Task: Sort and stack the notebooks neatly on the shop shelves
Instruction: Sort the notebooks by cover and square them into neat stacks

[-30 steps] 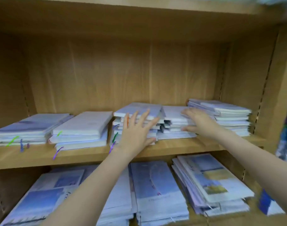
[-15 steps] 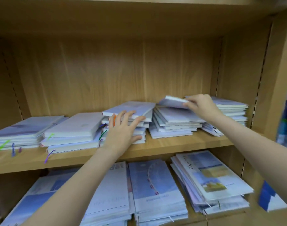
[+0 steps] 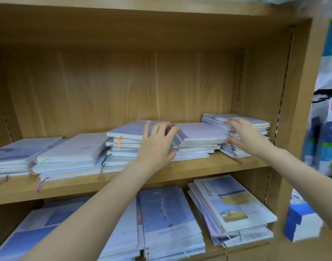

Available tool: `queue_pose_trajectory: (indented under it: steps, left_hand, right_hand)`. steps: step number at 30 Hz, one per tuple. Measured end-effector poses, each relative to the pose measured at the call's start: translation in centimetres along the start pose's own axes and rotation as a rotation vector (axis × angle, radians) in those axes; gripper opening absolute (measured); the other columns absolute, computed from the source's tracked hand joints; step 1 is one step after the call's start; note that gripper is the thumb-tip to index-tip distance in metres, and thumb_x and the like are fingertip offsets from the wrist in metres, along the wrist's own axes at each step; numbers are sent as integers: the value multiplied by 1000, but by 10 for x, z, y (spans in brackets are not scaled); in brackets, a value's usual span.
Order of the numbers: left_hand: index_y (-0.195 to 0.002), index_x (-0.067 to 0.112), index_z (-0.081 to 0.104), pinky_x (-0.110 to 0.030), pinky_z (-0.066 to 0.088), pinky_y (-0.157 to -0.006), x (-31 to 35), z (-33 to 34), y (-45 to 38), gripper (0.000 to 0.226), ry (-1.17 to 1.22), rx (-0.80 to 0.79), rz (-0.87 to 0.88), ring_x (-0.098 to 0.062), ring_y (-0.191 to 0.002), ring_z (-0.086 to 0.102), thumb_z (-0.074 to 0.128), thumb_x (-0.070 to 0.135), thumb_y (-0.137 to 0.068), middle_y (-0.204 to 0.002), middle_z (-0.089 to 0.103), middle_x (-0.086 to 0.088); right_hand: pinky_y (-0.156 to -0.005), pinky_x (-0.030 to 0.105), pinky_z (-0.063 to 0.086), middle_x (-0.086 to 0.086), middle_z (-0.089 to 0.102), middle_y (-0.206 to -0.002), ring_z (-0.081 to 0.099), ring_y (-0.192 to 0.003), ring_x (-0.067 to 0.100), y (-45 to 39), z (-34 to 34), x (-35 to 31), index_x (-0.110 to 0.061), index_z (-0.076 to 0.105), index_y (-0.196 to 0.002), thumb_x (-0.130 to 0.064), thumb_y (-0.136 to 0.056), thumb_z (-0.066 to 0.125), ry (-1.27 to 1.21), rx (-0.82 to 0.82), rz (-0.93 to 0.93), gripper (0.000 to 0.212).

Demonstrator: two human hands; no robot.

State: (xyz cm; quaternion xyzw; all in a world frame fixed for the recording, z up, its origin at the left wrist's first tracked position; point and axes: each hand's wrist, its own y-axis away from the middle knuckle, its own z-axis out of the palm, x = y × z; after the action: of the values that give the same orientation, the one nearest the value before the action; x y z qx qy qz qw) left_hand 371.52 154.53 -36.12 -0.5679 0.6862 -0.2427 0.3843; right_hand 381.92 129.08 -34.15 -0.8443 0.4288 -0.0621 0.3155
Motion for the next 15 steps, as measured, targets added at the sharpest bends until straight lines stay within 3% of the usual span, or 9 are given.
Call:
queue_pose_trajectory:
  steps: [5, 7, 10, 12, 15]
  left_hand:
    - [-105, 24, 68, -60, 40, -92, 44, 28, -30, 69, -91, -23, 182, -29, -103, 62, 90, 23, -40, -111, 64, -11]
    - [-100, 25, 69, -61, 40, -92, 54, 41, -36, 58, -154, -32, 271, -30, -105, 61, 85, 12, -45, -112, 64, -12]
    - [-93, 26, 70, -56, 45, -89, 56, 59, -35, 37, -211, -17, 363, -28, -101, 60, 62, 10, -61, -110, 65, -10]
    - [-95, 29, 69, -51, 49, -86, 48, 67, -32, 39, -234, -28, 343, -27, -91, 64, 46, 13, -69, -109, 65, -9]
    - [-92, 30, 65, -49, 48, -86, 31, 72, -30, 37, -226, 38, 254, -28, -81, 63, 42, 14, -69, -100, 65, -9]
  right_hand:
    - [-112, 41, 18, 12, 16, -153, 14, -140, 30, 25, -12, 47, -16, 29, -143, -29, -74, 77, 52, -28, 81, 85]
    - [-111, 40, 19, 12, 15, -151, 15, -138, 31, 29, -4, 55, -19, 26, -144, -35, -70, 80, -4, -69, 130, 94]
    - [-101, 29, 30, 9, 29, -135, 33, -124, 24, 36, 12, 57, -16, 36, -136, -35, -68, 81, -154, -51, 199, 83]
    - [-90, 23, 36, 5, 36, -124, 42, -106, 17, 41, 21, 54, -15, 43, -126, -34, -67, 82, -284, -22, 230, 73]
    - [-94, 30, 39, 1, 40, -118, 44, -104, 15, 43, 27, 49, -15, 42, -124, -39, -65, 82, -323, -11, 277, 75]
